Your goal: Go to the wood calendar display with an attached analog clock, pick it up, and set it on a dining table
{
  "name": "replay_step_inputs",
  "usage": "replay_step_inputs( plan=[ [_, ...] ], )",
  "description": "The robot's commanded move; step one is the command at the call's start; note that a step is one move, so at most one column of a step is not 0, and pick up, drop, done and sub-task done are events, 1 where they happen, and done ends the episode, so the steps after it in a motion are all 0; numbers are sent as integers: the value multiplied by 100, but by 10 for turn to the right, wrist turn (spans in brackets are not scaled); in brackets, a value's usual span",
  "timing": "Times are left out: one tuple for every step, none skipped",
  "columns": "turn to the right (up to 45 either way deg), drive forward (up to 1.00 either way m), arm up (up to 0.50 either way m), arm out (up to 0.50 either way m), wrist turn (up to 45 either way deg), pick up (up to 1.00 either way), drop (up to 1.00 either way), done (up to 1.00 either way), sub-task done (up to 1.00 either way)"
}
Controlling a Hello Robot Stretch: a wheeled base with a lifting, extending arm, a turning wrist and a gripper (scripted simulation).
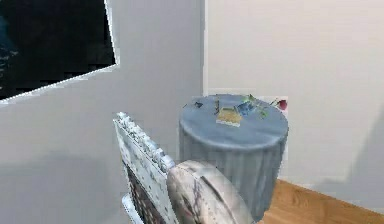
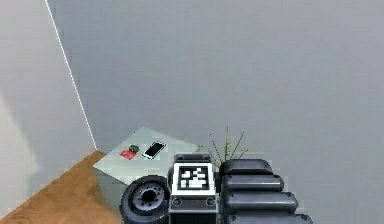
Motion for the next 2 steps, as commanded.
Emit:
replay_step_inputs(
  plan=[
    [390,0,0,0,0,0,0,0,0],
    [0,65,0,0,0,0,0,0,0]
  ],
)
